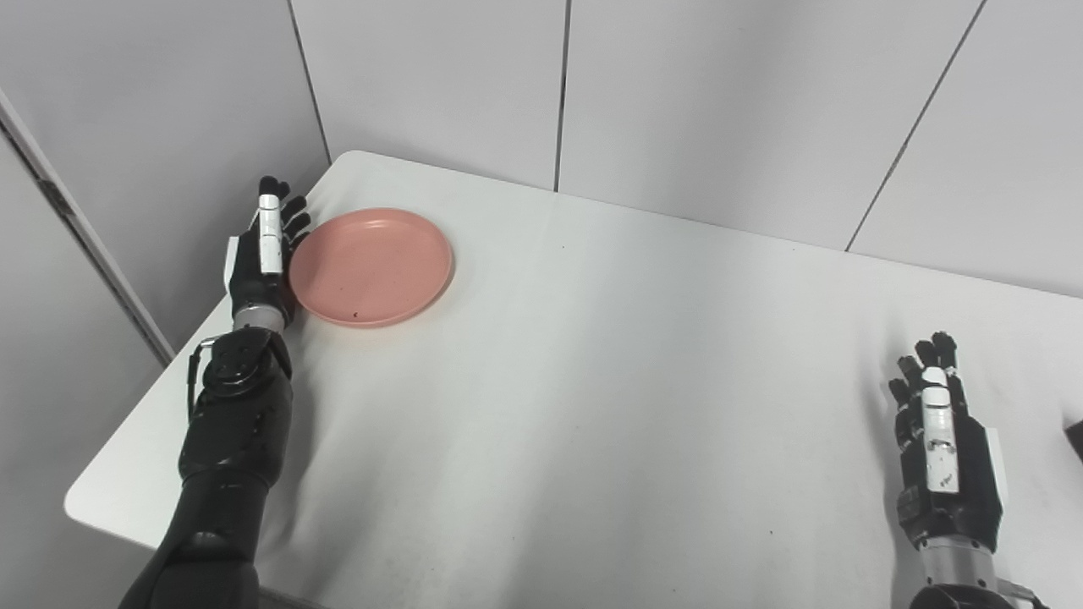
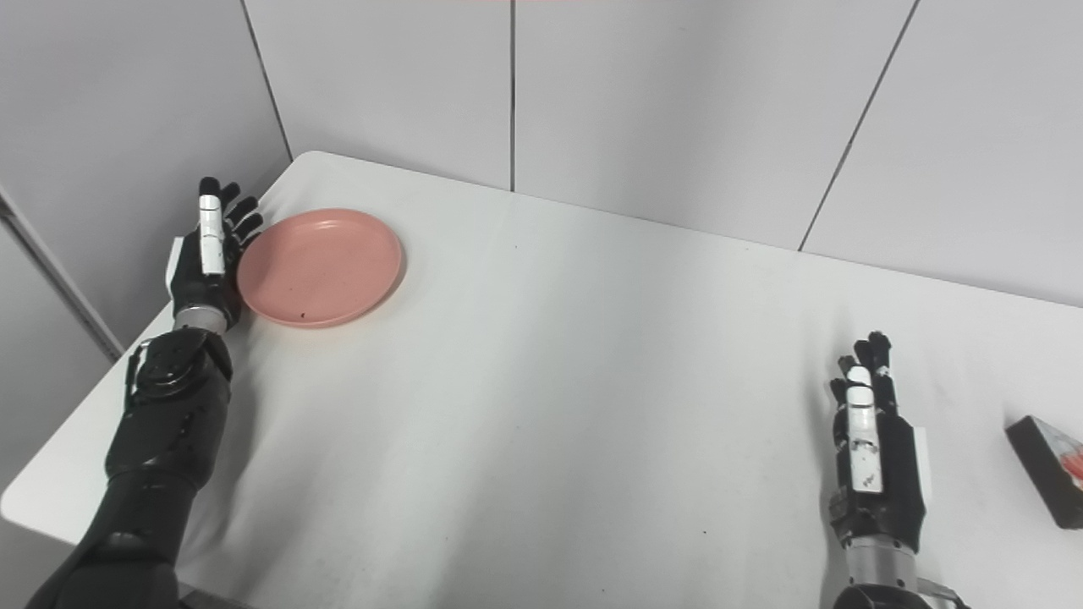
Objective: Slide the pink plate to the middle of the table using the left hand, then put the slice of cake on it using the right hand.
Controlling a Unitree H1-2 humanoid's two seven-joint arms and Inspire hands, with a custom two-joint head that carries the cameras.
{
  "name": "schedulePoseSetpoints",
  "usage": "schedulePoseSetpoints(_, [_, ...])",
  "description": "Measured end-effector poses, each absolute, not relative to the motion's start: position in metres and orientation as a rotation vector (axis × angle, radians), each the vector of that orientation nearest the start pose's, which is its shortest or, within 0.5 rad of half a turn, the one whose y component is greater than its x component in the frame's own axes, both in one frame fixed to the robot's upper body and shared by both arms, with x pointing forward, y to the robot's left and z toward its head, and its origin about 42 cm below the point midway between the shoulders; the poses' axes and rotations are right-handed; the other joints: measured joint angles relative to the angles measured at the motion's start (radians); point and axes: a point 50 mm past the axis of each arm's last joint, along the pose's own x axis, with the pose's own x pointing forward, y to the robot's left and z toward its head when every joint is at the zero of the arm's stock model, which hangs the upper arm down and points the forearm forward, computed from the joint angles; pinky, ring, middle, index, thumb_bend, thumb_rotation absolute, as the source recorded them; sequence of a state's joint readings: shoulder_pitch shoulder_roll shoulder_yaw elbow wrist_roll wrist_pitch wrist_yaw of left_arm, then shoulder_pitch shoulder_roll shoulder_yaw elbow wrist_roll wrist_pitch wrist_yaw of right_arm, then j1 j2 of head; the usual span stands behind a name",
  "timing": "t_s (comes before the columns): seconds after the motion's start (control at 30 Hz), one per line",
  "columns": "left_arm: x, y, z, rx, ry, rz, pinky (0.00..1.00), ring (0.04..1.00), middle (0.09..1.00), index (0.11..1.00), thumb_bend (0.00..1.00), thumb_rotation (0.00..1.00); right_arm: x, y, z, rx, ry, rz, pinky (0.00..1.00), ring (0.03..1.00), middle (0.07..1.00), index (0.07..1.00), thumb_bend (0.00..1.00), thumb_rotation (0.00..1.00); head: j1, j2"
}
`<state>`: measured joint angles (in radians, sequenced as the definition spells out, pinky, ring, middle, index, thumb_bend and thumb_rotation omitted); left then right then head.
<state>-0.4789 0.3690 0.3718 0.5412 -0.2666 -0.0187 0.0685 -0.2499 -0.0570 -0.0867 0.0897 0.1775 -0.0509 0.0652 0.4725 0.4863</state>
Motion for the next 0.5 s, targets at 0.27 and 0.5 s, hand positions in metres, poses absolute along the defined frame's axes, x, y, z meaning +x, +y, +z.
schedulePoseSetpoints(0.27, [0.42,0.424,0.168,-0.086,-0.06,0.397,0.93,0.935,0.927,0.925,0.92,1.0,0.362,-0.23,0.154,0.129,-0.213,0.046,1.0,1.0,1.0,1.0,0.45,0.82,-0.003,0.003])
schedulePoseSetpoints(0.5, [0.425,0.415,0.169,-0.09,-0.062,0.344,0.94,0.923,0.918,0.916,0.9,1.0,0.362,-0.229,0.154,0.12,-0.212,0.052,1.0,1.0,1.0,0.999,0.45,0.85,-0.012,0.005])
